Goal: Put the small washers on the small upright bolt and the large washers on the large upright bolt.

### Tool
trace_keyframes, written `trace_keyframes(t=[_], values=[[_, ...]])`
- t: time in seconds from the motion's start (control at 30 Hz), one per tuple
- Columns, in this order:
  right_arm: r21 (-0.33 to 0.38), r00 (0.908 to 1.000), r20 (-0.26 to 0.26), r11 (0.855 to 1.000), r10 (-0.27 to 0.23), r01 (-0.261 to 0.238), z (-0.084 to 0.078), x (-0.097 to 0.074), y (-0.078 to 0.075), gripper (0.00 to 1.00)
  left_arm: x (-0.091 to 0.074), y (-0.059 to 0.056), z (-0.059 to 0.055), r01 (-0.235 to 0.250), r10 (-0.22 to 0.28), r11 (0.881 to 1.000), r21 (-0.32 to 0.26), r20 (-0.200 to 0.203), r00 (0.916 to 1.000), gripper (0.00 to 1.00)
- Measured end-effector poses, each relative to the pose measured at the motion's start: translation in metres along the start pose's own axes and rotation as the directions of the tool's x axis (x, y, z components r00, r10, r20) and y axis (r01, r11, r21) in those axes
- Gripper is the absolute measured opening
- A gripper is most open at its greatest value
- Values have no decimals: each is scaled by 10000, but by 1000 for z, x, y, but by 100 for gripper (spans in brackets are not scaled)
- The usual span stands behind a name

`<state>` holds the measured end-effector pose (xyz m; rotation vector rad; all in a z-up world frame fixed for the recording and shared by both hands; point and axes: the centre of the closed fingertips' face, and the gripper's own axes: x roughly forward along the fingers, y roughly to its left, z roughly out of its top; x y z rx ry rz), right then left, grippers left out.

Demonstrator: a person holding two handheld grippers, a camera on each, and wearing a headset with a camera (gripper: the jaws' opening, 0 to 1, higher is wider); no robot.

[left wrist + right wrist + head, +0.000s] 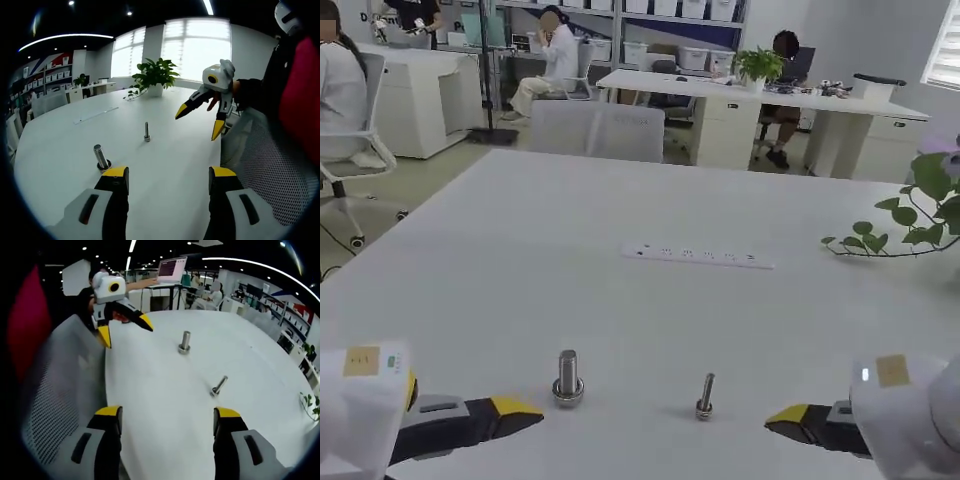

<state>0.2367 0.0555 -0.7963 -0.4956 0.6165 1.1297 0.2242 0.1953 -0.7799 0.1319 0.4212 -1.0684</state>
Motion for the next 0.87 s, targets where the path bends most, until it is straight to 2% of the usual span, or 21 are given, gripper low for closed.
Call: trace_keyframes(t=[0.07, 0.17, 0.3, 0.4, 0.63, 0.87], values=[[59, 9993, 365, 9999, -101, 99, 6, -1, 0, 76, -1, 0, -3, 0, -1, 10000, -55, -43, 10000, 64], [505, 9965, 837, 9987, 24, -66, 12, -1, 5, 78, -1, 0, -9, -5, 3, 9998, -192, -136, 9999, 64], [552, 9982, 599, 9985, 37, -71, 0, 3, 8, 78, -2, -1, -18, 7, -16, 9994, -355, -262, 9997, 64], [710, 9975, 699, 9974, 41, -91, -4, 5, 9, 78, -2, -1, -24, -20, 3, 9989, -463, -365, 9993, 64], [845, 9959, 888, 9964, -154, 79, -3, 4, 5, 79, -2, 4, -29, -175, 148, 9979, -622, -436, 9989, 66], [953, 9959, 890, 9954, -160, 75, -4, 5, 6, 79, -3, 5, -29, -276, 247, 9968, -749, -396, 9989, 66]])
